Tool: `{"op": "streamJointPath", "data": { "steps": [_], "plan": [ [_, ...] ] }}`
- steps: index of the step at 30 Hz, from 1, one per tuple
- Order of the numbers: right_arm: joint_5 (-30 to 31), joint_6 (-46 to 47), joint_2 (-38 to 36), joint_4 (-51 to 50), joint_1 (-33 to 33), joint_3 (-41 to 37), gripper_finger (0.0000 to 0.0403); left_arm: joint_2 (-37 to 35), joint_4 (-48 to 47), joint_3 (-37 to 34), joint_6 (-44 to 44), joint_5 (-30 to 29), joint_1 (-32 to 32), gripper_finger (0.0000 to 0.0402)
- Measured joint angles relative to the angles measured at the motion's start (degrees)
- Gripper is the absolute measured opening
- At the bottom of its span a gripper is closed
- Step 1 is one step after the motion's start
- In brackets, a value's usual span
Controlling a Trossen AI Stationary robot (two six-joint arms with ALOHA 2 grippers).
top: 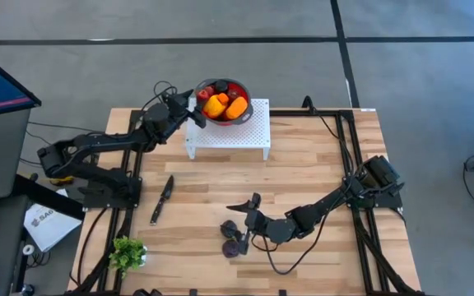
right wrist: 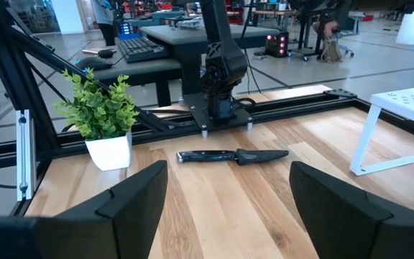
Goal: Pick & Place Fruit
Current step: Put the top purple plum into the red strainer bowl on the shelf
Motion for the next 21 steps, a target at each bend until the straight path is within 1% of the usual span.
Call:
{"op": "streamJointPath", "data": {
  "steps": [4, 6, 8, 10, 13, 14, 16, 19, 21],
  "plan": [
    [0.0, 0.0, 0.0, -0.2, 0.0, 0.0, 0.0285, -1.1, -0.2, 0.0, 0.3, 0.4, -0.3, 0.0262],
    [0.0, 0.0, 0.0, -0.6, 0.0, 0.0, 0.0285, -2.9, -1.2, 0.0, 1.6, 2.6, -1.0, 0.0259],
    [0.0, 0.0, 0.0, -1.5, 0.0, 0.0, 0.0285, -5.8, -4.4, 0.0, 3.2, 5.6, -2.7, 0.0254],
    [0.1, 0.0, 0.0, -2.5, 0.0, 0.0, 0.0285, -9.1, -10.2, 0.0, 4.5, 7.9, -5.7, 0.0245],
    [0.2, -0.1, 0.2, -2.8, 0.0, 0.0, 0.0285, -13.8, -21.2, 0.0, 6.2, 8.7, -12.1, 0.0227],
    [0.4, -0.5, 1.0, -1.5, 0.0, 0.0, 0.0285, -15.3, -24.7, 0.0, 6.2, 8.7, -14.6, 0.0221],
    [1.8, -3.5, 3.0, 1.5, 0.1, -0.1, 0.0285, -17.5, -30.9, 0.0, 3.8, 8.7, -20.1, 0.0208],
    [2.1, -7.7, 7.7, 12.1, 0.6, -0.1, 0.0285, -19.2, -38.2, 0.0, -2.3, 8.5, -29.2, 0.0189],
    [2.0, -11.5, 10.3, 18.2, 1.2, -0.1, 0.0285, -19.3, -39.8, 0.0, -6.0, 7.7, -35.7, 0.0176]
  ]
}}
